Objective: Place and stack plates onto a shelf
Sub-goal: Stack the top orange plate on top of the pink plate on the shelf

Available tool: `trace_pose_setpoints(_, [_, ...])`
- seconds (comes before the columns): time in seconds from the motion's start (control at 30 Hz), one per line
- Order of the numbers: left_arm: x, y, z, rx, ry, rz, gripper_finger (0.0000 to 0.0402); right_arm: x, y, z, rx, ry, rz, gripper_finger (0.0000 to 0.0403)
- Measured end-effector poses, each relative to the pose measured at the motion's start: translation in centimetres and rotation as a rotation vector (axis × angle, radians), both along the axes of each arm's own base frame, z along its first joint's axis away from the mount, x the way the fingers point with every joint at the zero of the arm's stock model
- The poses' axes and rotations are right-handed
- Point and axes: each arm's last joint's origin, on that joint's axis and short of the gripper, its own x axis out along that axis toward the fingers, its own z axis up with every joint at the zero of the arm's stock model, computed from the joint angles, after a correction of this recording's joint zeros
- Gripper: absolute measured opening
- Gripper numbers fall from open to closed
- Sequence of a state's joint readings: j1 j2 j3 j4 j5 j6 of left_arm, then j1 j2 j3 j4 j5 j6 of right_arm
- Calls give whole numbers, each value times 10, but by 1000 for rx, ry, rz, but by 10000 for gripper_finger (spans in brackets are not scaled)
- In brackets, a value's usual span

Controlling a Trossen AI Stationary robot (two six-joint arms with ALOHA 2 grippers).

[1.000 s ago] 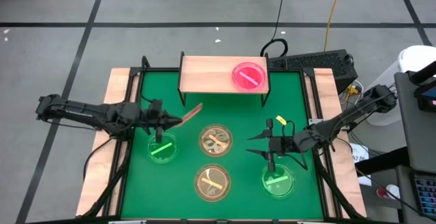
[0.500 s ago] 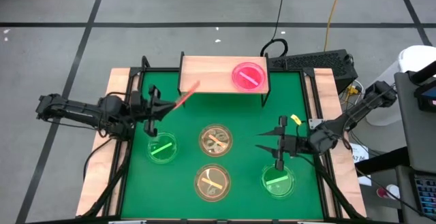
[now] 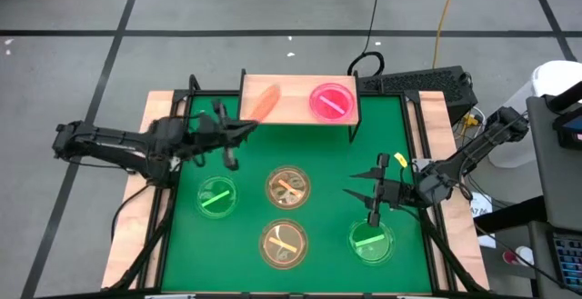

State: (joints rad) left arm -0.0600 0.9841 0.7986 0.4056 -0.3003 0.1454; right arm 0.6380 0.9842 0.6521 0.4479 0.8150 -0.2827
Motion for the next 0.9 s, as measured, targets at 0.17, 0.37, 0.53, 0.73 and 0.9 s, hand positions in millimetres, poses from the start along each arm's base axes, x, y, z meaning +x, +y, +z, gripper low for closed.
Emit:
trace_pose_setpoints(0.17, [35, 12, 9, 51, 198, 108, 21, -6, 2, 5, -1, -18, 23, 155])
trace_pose_setpoints(0.37, [77, 31, 11, 49, 260, 180, 21, -21, 5, 18, -5, -82, 77, 155])
trace_pose_setpoints(0.53, [115, 47, 9, 46, 288, 219, 21, -28, 7, 22, -17, -99, 107, 155])
trace_pose_setpoints(0.73, [161, 65, -6, 57, 340, 196, 21, -28, 8, 21, -34, -90, 109, 155])
trace_pose_setpoints(0.9, [190, 78, -21, 90, 387, 204, 21, -28, 8, 20, -41, -86, 109, 155])
